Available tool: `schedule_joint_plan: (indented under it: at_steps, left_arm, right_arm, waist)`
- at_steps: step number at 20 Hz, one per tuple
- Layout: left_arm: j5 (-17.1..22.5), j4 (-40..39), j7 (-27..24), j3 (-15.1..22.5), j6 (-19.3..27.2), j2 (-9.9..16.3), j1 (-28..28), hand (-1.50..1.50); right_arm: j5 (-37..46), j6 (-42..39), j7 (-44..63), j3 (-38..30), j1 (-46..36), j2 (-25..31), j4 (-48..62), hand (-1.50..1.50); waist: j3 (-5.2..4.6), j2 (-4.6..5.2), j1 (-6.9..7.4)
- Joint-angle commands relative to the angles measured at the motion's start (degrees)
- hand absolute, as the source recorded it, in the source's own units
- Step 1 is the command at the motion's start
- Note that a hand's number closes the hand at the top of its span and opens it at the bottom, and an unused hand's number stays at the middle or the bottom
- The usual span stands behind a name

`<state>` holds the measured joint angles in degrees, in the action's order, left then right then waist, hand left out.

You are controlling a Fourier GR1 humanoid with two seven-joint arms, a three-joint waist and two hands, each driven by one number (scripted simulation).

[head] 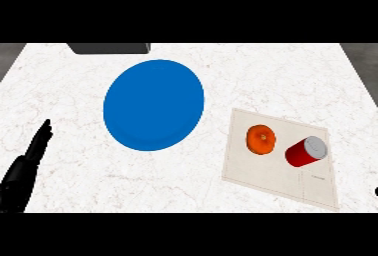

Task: Pick the can from the placemat and place it in the plate

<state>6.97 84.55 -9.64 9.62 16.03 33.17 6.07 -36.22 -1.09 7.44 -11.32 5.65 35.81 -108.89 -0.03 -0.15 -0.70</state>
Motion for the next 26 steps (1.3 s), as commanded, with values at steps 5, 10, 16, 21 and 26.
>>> schedule_joint_plan:
  at_steps: [5,10,16,21,26]
  left_arm:
    - [-3.9,0.0,1.1,3.0,2.6,-4.2,-0.8,0.00]
    - [-2.0,-3.3,-1.1,-1.0,-1.5,-2.4,-3.2,0.00]
    - [-4.1,-5.6,0.7,-0.7,-1.6,-4.5,-6.4,0.00]
    - [-3.4,1.3,1.2,-2.1,-3.4,-2.6,0.7,0.00]
    - [-6.0,4.1,4.9,-1.3,-1.9,-5.4,0.3,0.00]
  right_arm:
    - [5.1,-10.2,9.0,1.7,-1.7,12.9,3.4,-1.50]
    - [4.4,-15.7,16.2,3.6,-8.0,17.8,8.7,-1.50]
    - [7.8,-19.1,22.3,11.6,-14.1,15.7,10.6,-1.50]
    - [14.2,-29.1,16.1,13.0,-12.9,16.2,16.7,-1.50]
    - [21.8,-31.6,15.5,17.3,-19.8,10.8,22.6,-1.50]
  waist:
    - [0.02,0.25,1.08]
    - [-0.02,0.40,1.51]
    - [-0.02,0.39,1.14]
    - [0.05,0.18,1.26]
    - [0.05,0.18,1.37]
